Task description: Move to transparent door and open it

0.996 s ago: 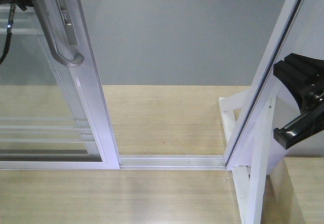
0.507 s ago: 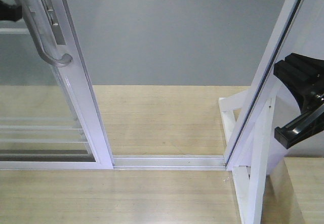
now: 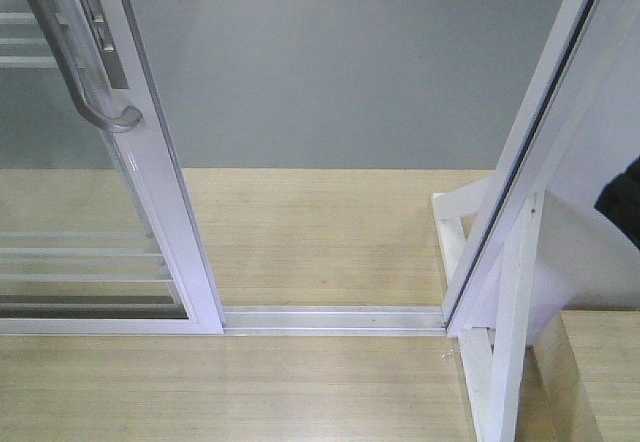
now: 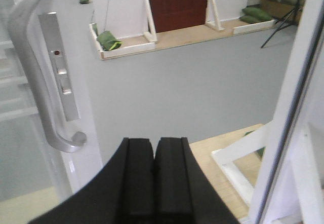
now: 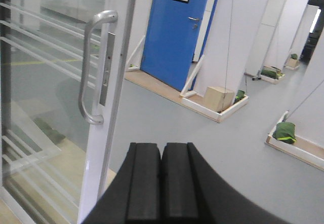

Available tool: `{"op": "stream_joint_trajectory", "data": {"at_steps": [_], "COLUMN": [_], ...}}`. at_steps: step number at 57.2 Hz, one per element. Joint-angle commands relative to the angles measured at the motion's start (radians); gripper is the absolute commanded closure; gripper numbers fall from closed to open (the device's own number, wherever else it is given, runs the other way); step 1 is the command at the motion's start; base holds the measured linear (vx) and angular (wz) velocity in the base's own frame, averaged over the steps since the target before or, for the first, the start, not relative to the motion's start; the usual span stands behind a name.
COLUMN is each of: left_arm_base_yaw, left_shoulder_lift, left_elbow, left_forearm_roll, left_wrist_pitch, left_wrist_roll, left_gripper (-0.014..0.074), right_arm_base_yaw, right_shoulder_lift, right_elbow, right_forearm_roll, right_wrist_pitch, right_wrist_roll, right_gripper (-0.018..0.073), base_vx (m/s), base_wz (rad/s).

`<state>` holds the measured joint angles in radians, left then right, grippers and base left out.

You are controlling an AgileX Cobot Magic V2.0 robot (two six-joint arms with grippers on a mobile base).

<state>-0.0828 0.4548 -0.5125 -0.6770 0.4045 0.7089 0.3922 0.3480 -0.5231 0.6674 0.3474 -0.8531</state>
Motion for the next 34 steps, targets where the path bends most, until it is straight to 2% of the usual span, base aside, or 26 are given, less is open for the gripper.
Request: {"op": "stream_joint_trajectory", "data": {"at_steps": [1,4,10,16,19,25,34], "left_arm_base_yaw": [-0.007,-0.007,-0.007,-0.007,-0.007,-0.007,-0.007], "left_shoulder_lift": [-0.102,-0.170,-0.294,-0.391,-0.426,-0.466,-0.470], "left_elbow": [0.032,0.066,0.113,0.144,0.158,0.163,0.163], "left_forearm_roll": [-0.080,-0.088,-0.088,-0.086,-0.085,-0.084,-0.092], "left_wrist_pitch": [0.014,0.057,0.142,0.194,0.201,0.188,0.164], "left_wrist_roll": [-0.010,-0.010,-0.018,-0.099,-0.140,-0.160,-0.160], "left_gripper": [0.0596,0.0596,0.0596,0.0596,0.0596,0.0596,0.0596], "right_arm_base_yaw": [-0.005,-0.007,-0.012,-0.026,-0.025,-0.025,-0.025], "right_shoulder_lift": [-0.050,-0.082,-0.132,-0.164,-0.176,-0.194,-0.194], "right_elbow": [-0.028,-0.021,0.015,0.072,0.097,0.117,0.120], "right_forearm_roll": [-0.038,-0.099,-0.326,-0.545,-0.634,-0.714,-0.713], "right_wrist_pitch": [-0.006,0.004,0.033,0.093,0.113,0.112,0.107], "right_wrist_roll": [0.079,0.169,0.382,0.614,0.697,0.787,0.791], "right_gripper": [0.0561,0.0561,0.0561,0.0561,0.0561,0.0561,0.0561], "base_vx": [0.00,0.00,0.00,0.00,0.00,0.00,0.00], "base_wz": [0.00,0.00,0.00,0.00,0.00,0.00,0.00]}}
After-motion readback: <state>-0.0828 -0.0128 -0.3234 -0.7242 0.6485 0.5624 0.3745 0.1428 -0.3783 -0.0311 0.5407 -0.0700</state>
